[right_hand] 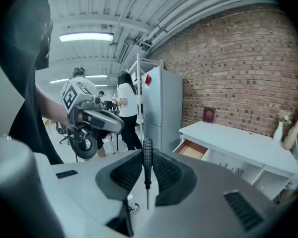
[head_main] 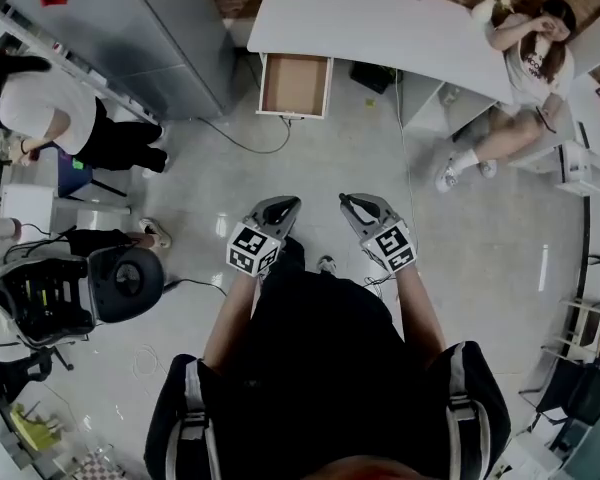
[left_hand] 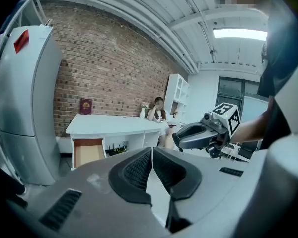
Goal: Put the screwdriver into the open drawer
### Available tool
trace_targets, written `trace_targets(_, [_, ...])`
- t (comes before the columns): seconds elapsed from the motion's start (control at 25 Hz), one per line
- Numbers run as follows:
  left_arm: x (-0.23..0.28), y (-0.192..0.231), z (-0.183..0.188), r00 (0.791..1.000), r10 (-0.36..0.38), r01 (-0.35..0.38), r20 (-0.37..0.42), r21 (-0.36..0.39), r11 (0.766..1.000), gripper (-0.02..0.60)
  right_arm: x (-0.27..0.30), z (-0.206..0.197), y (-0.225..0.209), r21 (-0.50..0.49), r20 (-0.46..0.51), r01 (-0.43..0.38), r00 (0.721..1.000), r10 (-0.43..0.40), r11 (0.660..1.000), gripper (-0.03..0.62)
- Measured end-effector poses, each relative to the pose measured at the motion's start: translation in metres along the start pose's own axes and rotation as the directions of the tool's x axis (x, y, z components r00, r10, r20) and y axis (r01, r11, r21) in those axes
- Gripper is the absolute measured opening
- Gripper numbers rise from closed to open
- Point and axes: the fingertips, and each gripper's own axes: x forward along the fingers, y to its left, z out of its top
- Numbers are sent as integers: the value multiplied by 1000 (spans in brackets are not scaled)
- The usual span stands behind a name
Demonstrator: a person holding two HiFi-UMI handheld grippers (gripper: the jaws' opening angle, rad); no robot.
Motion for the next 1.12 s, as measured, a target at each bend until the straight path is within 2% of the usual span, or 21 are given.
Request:
trace_targets(0.2, [5,18,4,1000,-12,12,-4,-5,1000,20,16,6,-4,12,-10,6,1000,-6,1000,121])
trace_targets(0.4, [9,51,12,999,-35,35,4,-23,999,20,45,29,-19,8,-5,25,1000,-25,1000,121])
trace_targets(0.68, [25,114,7,997,-72,72,19,-15,997,20,98,36,-46,19,-15,73,997,-72,997,121])
trace_targets(1.12, [28,195,35,995,-99,99,14,1,995,20,162,73,-72,36,-16,119,993,-118,992,121])
